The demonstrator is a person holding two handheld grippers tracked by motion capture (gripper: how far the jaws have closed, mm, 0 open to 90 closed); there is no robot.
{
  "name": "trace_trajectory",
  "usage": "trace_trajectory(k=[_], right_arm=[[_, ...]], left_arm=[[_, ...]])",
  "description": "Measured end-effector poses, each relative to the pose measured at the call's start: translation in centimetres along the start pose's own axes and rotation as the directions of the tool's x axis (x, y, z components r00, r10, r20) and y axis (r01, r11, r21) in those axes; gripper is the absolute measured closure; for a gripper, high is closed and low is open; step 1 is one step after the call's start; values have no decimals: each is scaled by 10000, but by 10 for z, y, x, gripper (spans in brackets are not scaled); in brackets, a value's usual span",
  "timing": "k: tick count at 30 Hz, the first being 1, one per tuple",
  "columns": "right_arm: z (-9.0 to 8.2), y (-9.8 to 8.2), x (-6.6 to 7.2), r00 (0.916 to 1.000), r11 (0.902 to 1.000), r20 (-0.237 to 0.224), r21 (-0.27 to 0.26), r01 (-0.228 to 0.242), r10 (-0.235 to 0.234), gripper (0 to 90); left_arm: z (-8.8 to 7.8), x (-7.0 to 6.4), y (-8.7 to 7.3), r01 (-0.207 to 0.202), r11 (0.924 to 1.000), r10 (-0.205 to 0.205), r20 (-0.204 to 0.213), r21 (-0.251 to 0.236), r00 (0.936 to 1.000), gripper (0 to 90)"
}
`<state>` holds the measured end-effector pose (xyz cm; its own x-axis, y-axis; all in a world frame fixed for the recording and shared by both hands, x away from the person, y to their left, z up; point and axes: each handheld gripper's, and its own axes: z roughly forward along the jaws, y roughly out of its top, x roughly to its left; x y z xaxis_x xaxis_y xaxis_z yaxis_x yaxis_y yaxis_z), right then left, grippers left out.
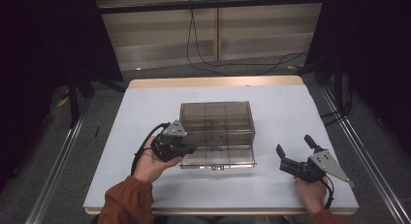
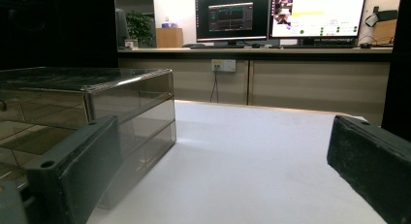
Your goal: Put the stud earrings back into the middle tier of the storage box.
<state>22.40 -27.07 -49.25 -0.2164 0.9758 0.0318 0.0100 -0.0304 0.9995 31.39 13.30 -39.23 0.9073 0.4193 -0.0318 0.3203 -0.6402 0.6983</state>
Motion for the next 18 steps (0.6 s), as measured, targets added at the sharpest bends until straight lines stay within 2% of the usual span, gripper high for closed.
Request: trace_trajectory(k=[7,8,11,13,14,17,18], right_arm=[[0,0,0,10000,10000,1,5,5,-5,0],[0,0,0,10000,10000,4,8,-1,1,0],[0,0,0,10000,10000,3,6,2,-2,0],[0,0,0,10000,10000,4,3,-1,1,0],[0,0,0,10000,10000,4,7,-1,1,0],[0,0,0,10000,10000,6,6,0,0,0],[0,0,0,10000,10000,5,4,-1,1,0]], left_arm=[[10,-2,10,-141,9995,136,193,272,9997,858],[12,-2,13,-405,9977,391,261,541,9989,858],[16,-3,17,-392,9973,374,289,625,9989,858],[18,-3,21,-623,9935,588,390,952,9975,858],[21,-5,23,-579,9938,545,380,953,9978,859],[26,-6,29,-775,9895,725,442,1224,9964,858],[28,-7,33,-907,9855,849,463,1432,9953,858]])
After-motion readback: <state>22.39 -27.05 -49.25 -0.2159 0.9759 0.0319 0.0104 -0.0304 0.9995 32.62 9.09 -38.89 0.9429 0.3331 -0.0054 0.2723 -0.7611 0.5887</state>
